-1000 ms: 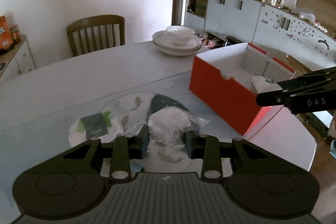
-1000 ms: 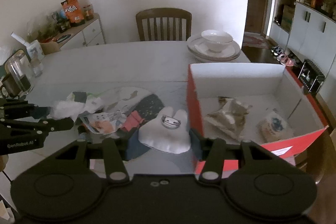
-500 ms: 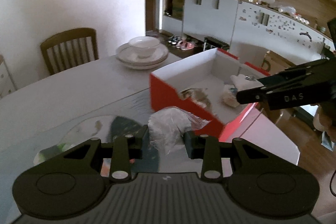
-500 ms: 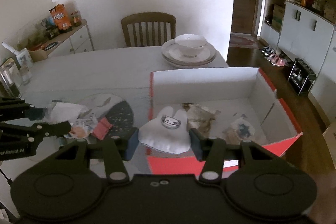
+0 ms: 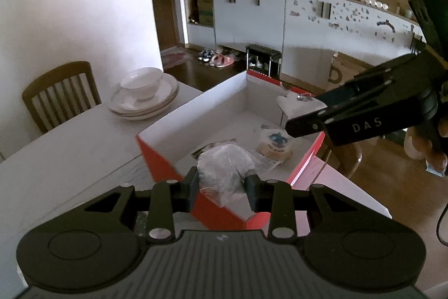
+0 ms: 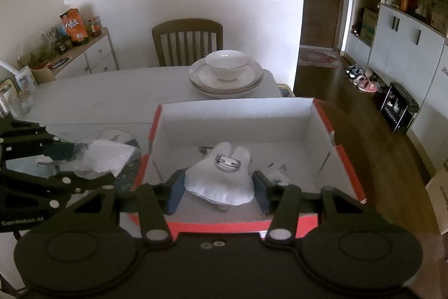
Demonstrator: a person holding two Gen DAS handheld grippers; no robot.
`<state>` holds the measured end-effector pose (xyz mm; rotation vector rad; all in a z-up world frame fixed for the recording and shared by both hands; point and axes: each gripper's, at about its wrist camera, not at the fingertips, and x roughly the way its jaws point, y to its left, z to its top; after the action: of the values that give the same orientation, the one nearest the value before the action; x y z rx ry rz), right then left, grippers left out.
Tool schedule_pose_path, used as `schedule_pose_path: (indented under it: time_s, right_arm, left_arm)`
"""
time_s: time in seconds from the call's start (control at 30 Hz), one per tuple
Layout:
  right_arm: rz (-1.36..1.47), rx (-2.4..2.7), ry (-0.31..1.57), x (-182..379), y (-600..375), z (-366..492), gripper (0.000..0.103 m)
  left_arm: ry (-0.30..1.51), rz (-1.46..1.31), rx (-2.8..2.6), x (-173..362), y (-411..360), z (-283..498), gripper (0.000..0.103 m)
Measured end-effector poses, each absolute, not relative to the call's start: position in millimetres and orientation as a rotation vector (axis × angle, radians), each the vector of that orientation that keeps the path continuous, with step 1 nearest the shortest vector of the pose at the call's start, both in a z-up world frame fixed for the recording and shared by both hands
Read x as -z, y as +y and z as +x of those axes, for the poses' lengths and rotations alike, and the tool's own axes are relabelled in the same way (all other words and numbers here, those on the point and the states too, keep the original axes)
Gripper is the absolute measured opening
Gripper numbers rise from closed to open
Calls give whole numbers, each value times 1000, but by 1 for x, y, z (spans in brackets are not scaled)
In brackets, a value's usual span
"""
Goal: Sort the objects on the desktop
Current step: 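Carry the tissue in left tool while right carries the plush toy over the red box, then lower the tissue and plush toy into the box and open both tools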
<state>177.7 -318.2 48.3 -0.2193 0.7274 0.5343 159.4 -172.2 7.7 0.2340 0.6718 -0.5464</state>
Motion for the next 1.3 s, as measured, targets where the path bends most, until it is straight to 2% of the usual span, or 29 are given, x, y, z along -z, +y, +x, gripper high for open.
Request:
schedule_pose_path:
  time_s: [0.57,1.3]
  right_arm:
    - [-240,-550,744,-37,-347,254,51]
    - [-248,-568,941,23,-309,341,51]
  left_arm:
    - [828,289,576,20,-236,218,33]
    - [1096,312,574,66,-266,278,33]
